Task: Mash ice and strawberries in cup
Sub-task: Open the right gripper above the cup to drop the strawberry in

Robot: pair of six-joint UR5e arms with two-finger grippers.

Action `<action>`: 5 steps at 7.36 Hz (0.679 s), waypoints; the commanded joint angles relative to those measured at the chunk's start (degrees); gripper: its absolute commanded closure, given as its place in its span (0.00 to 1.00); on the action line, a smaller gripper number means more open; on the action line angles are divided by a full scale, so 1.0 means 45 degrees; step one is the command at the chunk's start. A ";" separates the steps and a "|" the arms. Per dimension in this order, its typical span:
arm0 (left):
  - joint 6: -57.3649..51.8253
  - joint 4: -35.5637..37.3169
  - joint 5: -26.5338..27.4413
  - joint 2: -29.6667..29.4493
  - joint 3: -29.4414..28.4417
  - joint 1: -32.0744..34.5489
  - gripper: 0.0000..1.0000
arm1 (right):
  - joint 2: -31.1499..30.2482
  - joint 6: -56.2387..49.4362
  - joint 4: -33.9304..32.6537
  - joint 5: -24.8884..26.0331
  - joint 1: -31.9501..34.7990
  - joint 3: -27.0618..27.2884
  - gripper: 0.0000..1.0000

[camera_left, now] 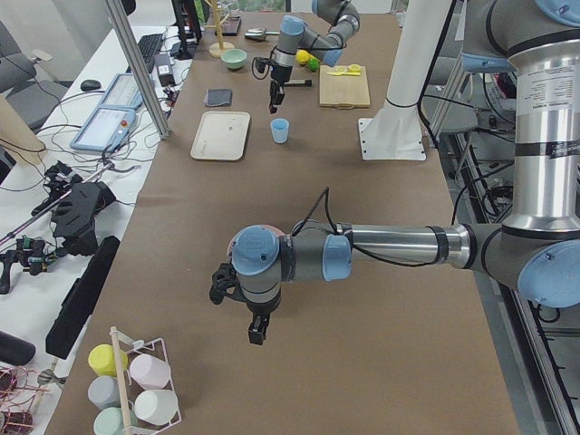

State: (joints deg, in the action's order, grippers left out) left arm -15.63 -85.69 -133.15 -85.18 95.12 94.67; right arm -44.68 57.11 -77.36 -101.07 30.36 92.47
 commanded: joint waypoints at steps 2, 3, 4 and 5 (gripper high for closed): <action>0.0015 0.0000 0.0020 0.0023 -0.0024 0.0016 0.01 | -0.0245 0.0198 -0.0153 0.1361 -0.0399 -0.0022 0.12; -0.0004 0.0000 0.0000 0.0158 -0.0005 0.0016 0.01 | -0.0188 0.0219 -0.1120 0.2507 -0.0535 0.0095 0.01; -0.0004 0.0000 0.0000 0.0198 0.0015 0.0016 0.01 | -0.0033 0.0200 -0.2290 0.2673 -0.0613 0.0425 0.01; -0.0004 0.0000 0.0000 0.0218 0.0035 0.0016 0.01 | -0.0070 0.0219 -0.2359 0.2269 -0.0633 0.0621 0.00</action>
State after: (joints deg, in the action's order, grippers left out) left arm -15.63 -85.69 -133.14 -84.40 95.17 94.75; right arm -45.12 58.01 -85.36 -90.51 27.81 94.01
